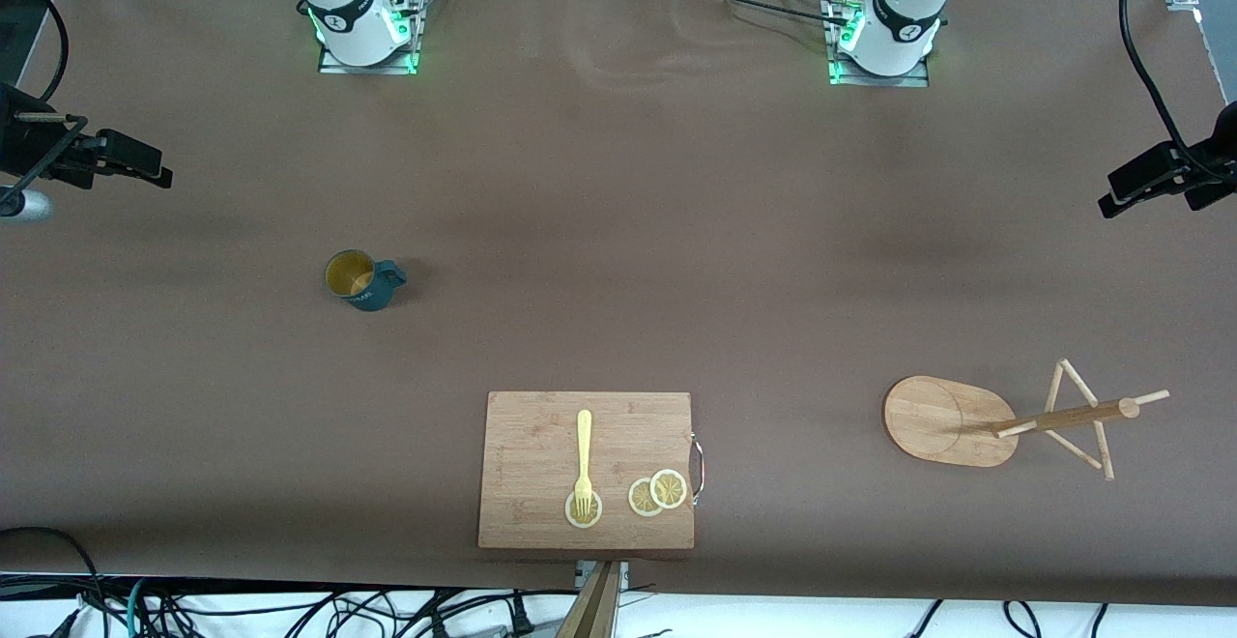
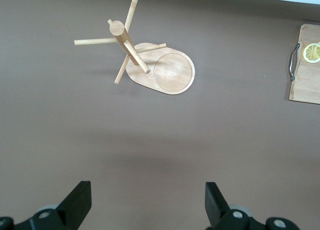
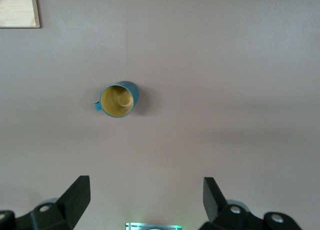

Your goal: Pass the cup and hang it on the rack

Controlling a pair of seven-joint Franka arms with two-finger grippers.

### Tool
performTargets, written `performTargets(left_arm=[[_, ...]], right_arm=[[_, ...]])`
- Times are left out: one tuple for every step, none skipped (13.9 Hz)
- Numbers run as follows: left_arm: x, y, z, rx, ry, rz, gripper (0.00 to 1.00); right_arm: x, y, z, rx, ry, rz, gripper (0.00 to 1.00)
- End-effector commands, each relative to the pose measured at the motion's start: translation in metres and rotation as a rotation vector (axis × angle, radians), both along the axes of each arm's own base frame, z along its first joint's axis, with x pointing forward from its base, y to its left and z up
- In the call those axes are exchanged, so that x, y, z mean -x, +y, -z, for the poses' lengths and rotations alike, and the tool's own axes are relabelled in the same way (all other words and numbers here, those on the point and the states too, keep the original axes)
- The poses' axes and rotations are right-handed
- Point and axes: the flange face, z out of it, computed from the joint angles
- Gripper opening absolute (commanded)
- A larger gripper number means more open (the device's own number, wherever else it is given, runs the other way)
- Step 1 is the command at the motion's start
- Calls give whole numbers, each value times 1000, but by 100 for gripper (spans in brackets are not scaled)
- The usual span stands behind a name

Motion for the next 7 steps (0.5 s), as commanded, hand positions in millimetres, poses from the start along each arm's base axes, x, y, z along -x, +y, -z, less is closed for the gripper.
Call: performTargets(left_arm=[[-1, 1, -5, 4, -11, 3, 100], [-1, 0, -5, 4, -11, 5, 100], [-1, 0, -4, 4, -9, 5, 100], [-1, 0, -5, 4, -11, 5, 100], [-1, -3, -5, 3, -9, 9, 100], [-1, -6, -5, 1, -8, 14, 100], [-1, -6, -5, 1, -6, 14, 100]], right_arm=[[-6, 10, 31, 3, 81, -36, 100], [-8, 15, 41, 8, 99, -46, 100], [-11, 19, 54, 8, 118, -54, 100], [-14, 22, 69, 9, 124, -55, 100], [-18, 28, 85, 14, 95, -67, 100], [-17, 32, 101, 18, 68, -66, 100], [-16, 39, 114, 19, 43, -73, 100]])
